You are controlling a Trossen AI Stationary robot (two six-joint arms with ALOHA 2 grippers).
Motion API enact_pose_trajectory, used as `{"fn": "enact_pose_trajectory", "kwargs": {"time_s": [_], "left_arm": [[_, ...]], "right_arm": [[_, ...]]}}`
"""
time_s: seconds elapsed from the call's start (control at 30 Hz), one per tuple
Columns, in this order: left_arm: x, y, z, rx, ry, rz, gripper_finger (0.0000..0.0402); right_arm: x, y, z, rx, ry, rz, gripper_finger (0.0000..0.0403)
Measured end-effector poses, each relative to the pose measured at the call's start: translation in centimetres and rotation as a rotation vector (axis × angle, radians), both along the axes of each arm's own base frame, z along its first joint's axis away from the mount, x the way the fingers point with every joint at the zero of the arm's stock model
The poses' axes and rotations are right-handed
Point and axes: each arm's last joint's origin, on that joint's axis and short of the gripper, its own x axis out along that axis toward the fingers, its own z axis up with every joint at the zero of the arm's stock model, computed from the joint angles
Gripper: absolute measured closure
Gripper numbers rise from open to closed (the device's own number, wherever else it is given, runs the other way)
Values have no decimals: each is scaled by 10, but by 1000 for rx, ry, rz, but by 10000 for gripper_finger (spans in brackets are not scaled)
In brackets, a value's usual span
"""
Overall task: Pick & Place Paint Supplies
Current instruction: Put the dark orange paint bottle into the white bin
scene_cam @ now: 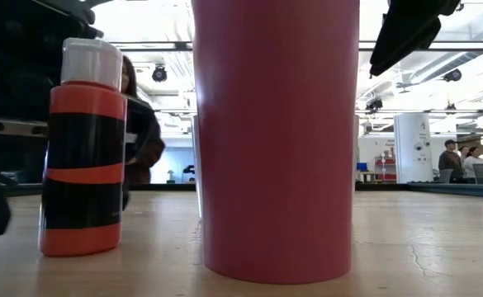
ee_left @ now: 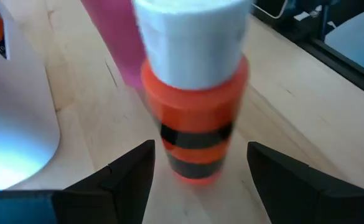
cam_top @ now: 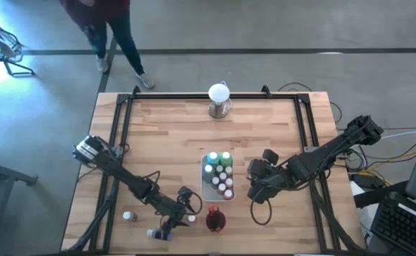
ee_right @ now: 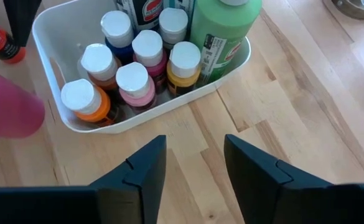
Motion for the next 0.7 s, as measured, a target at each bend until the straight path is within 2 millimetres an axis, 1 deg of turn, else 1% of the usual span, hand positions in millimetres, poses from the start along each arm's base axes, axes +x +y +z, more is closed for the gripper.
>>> {"fn": "enact_pose_trajectory", "kwargs": {"time_s": [0.3,0.4,0.5,0.67,0.7], "left_arm": [[18,1,-5,0,-8,34,143],[19,1,-6,-13,4,46,154],[19,2,-8,-23,33,44,189],[17,1,-6,-47,61,26,280],[16,2,-5,-46,68,22,290]], "right_arm": [[0,0,0,-5,6,18,221],[0,0,0,-6,8,18,218],[0,0,0,-6,8,19,222],[0,0,0,-17,7,25,240],[0,0,0,-20,8,29,243]]}}
